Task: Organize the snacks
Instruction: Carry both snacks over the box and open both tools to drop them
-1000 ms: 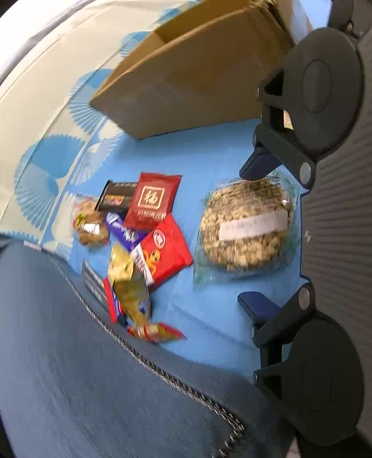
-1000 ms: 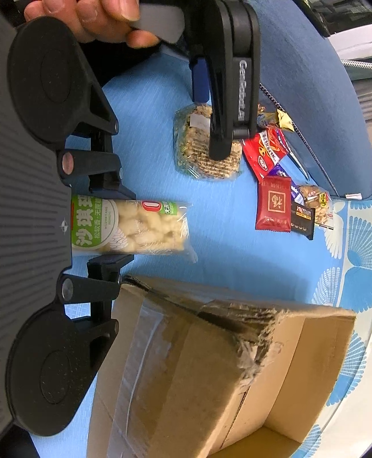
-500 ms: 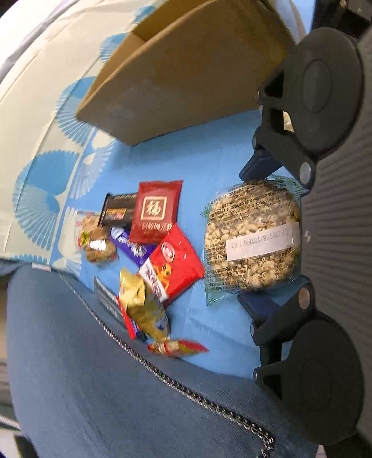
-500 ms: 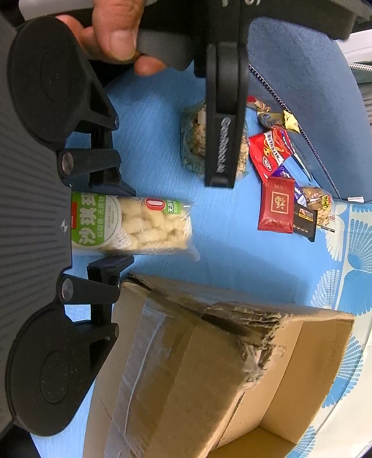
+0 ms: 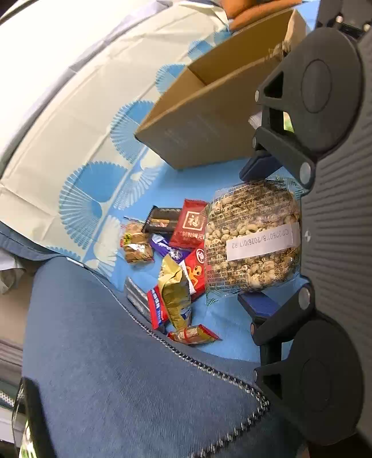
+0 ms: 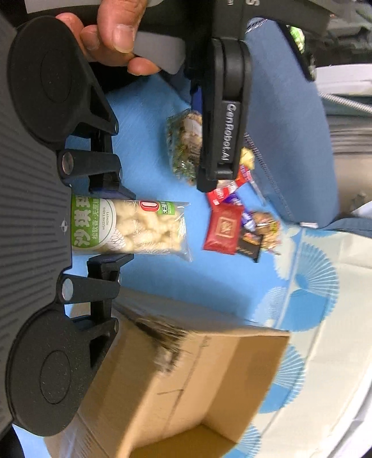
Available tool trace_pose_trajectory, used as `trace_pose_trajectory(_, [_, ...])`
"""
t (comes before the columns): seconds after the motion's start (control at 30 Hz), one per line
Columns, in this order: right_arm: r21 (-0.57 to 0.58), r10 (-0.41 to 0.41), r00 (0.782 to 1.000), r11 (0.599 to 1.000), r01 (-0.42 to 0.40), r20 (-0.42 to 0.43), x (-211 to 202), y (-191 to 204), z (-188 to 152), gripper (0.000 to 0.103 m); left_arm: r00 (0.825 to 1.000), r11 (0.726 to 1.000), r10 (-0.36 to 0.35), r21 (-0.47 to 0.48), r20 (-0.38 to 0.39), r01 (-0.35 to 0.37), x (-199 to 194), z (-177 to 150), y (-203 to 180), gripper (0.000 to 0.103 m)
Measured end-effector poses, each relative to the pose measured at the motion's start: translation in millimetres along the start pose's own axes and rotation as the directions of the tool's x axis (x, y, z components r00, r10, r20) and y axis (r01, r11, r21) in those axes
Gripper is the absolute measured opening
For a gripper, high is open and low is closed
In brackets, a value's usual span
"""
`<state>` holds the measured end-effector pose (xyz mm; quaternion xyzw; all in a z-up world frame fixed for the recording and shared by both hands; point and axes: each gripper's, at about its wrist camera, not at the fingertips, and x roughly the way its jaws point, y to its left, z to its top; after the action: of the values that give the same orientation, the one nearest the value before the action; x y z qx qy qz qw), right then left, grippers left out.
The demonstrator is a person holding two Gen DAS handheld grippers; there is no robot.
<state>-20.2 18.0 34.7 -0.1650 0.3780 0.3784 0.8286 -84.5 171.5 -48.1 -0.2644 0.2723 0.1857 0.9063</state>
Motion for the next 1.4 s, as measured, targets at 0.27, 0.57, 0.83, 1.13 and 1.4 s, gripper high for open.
trace_pose_trajectory(0.27, [0.055,0.028,0.994,0.998,-0.034,0.105,-33.4,-14.5,12.2,0.038,0.998,0.998,-0.058,-0.018,0.013,0.059,-29.7,2.2,5.2,0.086])
trace_pose_trajectory(0.57, [0.095,0.065,0.977,0.992,-0.085,0.201,-46.3,-33.6,20.2,0.038,0.998,0.998,-0.066,0.019,0.002,0.066,-36.1,2.8,-7.7,0.086])
trace_pose_trajectory(0.83, [0.161,0.073,0.956,0.979,-0.123,0.285,-59.8,-66.0,26.0,0.038,0.999,0.999,-0.027,0.042,-0.031,0.029,-36.0,8.3,-36.5,0.086])
trace_pose_trajectory(1.13, [0.356,-0.012,0.944,0.928,-0.112,0.33,-70.2,-120.3,22.9,0.038,0.998,0.993,-0.053,0.108,-0.027,0.056,-36.6,23.1,-89.8,0.086])
trace_pose_trajectory(1.4, [0.51,-0.117,0.941,0.858,-0.066,0.319,-74.8,-160.6,15.1,0.038,0.995,0.983,-0.097,0.153,-0.036,0.102,-30.9,34.0,-134.6,0.086])
